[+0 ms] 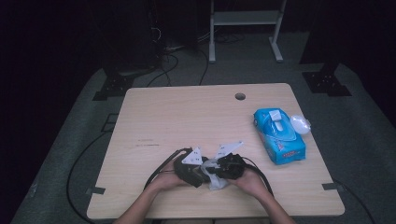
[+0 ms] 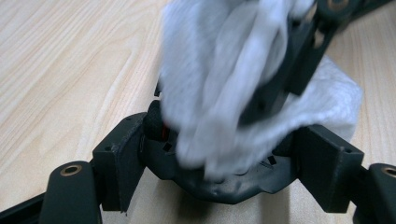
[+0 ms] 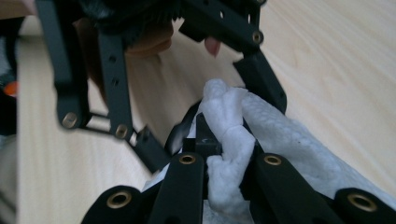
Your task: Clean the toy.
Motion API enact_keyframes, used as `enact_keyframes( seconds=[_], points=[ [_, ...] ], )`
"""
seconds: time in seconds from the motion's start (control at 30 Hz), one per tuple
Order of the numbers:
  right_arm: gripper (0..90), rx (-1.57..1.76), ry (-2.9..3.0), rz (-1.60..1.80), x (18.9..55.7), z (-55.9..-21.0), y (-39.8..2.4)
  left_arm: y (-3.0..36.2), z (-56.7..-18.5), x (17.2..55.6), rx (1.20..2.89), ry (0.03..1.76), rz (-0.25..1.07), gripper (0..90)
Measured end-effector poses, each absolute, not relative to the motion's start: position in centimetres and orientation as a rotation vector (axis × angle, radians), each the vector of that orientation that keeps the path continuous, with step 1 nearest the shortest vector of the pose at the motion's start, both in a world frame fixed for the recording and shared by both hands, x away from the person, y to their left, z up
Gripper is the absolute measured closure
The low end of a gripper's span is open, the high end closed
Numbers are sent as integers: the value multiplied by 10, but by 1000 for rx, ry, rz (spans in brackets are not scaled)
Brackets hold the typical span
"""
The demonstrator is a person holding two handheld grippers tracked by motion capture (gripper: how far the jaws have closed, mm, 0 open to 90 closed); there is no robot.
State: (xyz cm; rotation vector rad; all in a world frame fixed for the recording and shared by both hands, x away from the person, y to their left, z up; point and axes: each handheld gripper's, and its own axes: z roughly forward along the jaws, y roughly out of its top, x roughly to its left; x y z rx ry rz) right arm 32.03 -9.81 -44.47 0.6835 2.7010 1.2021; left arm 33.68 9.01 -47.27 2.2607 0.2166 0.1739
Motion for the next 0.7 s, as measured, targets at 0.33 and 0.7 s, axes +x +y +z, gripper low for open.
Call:
enact_keyframes(
  seconds=[0.33,0.7],
  points=[
    [847,707,2698,1208,329,-444,-96,90,-473,337,2258,218,168,239],
    [847,719,2710,1198,326,-443,-105,90,-473,337,2256,218,163,239]
  ],
)
